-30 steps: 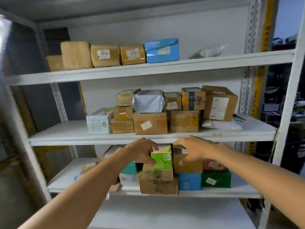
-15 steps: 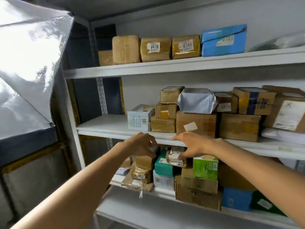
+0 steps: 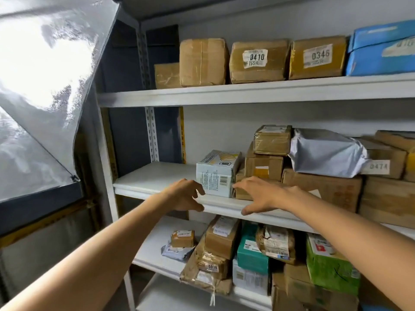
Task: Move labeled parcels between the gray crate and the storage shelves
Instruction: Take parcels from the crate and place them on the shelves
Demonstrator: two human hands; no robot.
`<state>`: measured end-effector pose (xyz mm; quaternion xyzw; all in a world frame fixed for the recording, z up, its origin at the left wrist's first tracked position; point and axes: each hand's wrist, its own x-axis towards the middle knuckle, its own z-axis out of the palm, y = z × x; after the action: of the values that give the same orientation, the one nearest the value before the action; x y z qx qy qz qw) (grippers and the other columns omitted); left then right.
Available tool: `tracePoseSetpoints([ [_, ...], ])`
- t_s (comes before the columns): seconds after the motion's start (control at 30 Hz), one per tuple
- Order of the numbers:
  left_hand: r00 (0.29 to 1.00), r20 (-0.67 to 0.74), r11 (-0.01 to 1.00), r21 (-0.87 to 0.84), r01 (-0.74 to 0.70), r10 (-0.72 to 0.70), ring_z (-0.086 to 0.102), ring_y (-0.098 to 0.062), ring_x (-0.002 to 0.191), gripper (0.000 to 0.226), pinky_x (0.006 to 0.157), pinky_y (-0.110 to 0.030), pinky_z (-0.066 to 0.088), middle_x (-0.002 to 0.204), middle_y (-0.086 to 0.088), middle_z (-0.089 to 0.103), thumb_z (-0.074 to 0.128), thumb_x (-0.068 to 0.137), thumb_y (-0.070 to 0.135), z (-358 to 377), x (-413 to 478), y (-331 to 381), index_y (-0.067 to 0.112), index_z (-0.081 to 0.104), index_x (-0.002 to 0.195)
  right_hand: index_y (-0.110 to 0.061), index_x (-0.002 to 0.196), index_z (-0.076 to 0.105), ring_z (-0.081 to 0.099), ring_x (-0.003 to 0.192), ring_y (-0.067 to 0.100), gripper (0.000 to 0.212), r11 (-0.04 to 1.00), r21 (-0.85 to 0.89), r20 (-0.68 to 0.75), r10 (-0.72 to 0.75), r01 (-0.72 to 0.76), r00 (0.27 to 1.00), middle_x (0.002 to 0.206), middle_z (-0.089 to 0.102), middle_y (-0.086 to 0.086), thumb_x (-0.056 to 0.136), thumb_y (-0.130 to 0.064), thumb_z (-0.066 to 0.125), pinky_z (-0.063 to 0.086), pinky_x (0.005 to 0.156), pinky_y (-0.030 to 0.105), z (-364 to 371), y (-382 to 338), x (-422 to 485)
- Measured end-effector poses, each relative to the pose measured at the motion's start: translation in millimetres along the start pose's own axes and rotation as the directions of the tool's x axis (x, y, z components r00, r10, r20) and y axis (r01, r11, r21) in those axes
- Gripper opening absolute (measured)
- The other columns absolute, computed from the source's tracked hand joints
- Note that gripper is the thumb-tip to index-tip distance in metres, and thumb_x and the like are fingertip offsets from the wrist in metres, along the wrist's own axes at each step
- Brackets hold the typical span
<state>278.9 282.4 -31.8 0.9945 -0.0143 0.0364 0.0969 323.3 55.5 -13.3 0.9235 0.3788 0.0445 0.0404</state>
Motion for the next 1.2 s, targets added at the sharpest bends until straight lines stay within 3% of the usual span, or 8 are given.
tracePoseSetpoints([
  [0.3, 0.999, -0.022, 0.999, 0.027, 0.025, -0.024, 0.063, -0.019, 0.100, 0.054, 0.090, -0.033, 0.054, 0.123, -0.001, 0.064, 0.077, 0.081, 0.033, -14, 63, -44, 0.024, 0.057, 0.131, -0.018, 0.152, 0.026, 0.031, 0.140, 0.019, 0.082, 0.995, -0.086, 0.015, -0.039, 0.040, 0.999, 0.152, 0.035, 0.003, 0.086, -0.042, 0.068, 0.034, 0.110, 0.035, 6, 20, 62],
  [0.47, 1.000, -0.012, 0.998, 0.054, 0.014, -0.013, 0.063, -0.020, 0.105, 0.055, 0.090, -0.032, 0.053, 0.124, -0.001, 0.064, 0.076, 0.081, 0.034, -17, 93, -64, 0.023, 0.056, 0.132, -0.017, 0.146, 0.036, 0.039, 0.135, 0.021, 0.074, 0.997, -0.081, -0.018, -0.021, 0.019, 1.000, 0.148, 0.041, 0.003, 0.085, -0.043, 0.068, 0.038, 0.109, 0.041, 10, 19, 92],
  [0.63, 1.000, -0.028, 0.996, 0.089, -0.007, 0.010, 0.061, -0.019, 0.108, 0.059, 0.085, -0.029, 0.049, 0.125, 0.002, 0.062, 0.076, 0.079, 0.039, -16, 122, -81, 0.025, 0.054, 0.133, -0.015, 0.145, 0.036, 0.041, 0.134, 0.019, 0.073, 0.995, -0.033, -0.084, 0.093, -0.096, 0.992, 0.149, 0.039, 0.002, 0.086, -0.044, 0.068, 0.041, 0.107, 0.038, 10, 20, 108],
  [0.8, 0.997, -0.063, 0.997, 0.058, -0.046, 0.050, 0.059, -0.018, 0.109, 0.058, 0.091, -0.031, 0.051, 0.126, 0.002, 0.060, 0.076, 0.079, 0.042, -15, 149, -97, 0.023, 0.055, 0.130, -0.013, 0.152, 0.020, 0.039, 0.135, 0.022, 0.086, 0.952, 0.117, -0.123, 0.295, -0.282, 0.947, 0.151, 0.034, 0.006, 0.086, -0.038, 0.069, 0.040, 0.108, 0.036, 16, 13, 120],
  [0.97, 0.991, -0.052, 0.981, -0.142, -0.130, 0.124, 0.062, -0.020, 0.108, 0.053, 0.095, -0.037, 0.053, 0.124, -0.001, 0.062, 0.080, 0.077, 0.032, -6, 180, -98, 0.017, 0.058, 0.122, -0.010, 0.154, 0.007, 0.031, 0.141, 0.027, 0.094, 0.868, 0.262, -0.062, 0.452, -0.422, 0.890, 0.155, 0.027, 0.014, 0.087, -0.033, 0.069, 0.032, 0.111, 0.035, 23, 1, 142],
  [1.03, 0.990, -0.071, 0.952, -0.271, -0.141, 0.126, 0.064, -0.020, 0.101, 0.049, 0.090, -0.032, 0.055, 0.120, -0.001, 0.065, 0.082, 0.075, 0.028, 3, 191, -97, 0.013, 0.059, 0.116, -0.010, 0.155, 0.002, 0.024, 0.145, 0.028, 0.098, 0.823, 0.354, -0.056, 0.493, -0.444, 0.868, 0.158, 0.021, 0.015, 0.087, -0.032, 0.070, 0.027, 0.114, 0.035, 28, -5, 150],
  [1.1, 0.990, -0.107, 0.924, -0.359, -0.129, 0.097, 0.062, -0.019, 0.093, 0.050, 0.082, -0.026, 0.055, 0.114, -0.002, 0.064, 0.083, 0.073, 0.025, 10, 195, -96, 0.010, 0.057, 0.113, -0.008, 0.154, 0.009, 0.028, 0.143, 0.026, 0.099, 0.778, 0.428, -0.078, 0.538, -0.459, 0.839, 0.155, 0.027, 0.013, 0.083, -0.031, 0.074, 0.030, 0.112, 0.034, 33, -10, 156],
  [1.2, 0.989, -0.117, 0.879, -0.458, -0.134, 0.090, 0.063, -0.023, 0.097, 0.057, 0.085, -0.032, 0.056, 0.119, -0.007, 0.064, 0.085, 0.070, 0.026, 15, 195, -97, 0.009, 0.053, 0.114, -0.016, 0.135, 0.043, 0.046, 0.124, 0.021, 0.076, 0.692, 0.552, -0.132, 0.624, -0.465, 0.770, 0.132, 0.052, 0.005, 0.072, -0.031, 0.083, 0.043, 0.100, 0.033, 35, -12, 162],
])
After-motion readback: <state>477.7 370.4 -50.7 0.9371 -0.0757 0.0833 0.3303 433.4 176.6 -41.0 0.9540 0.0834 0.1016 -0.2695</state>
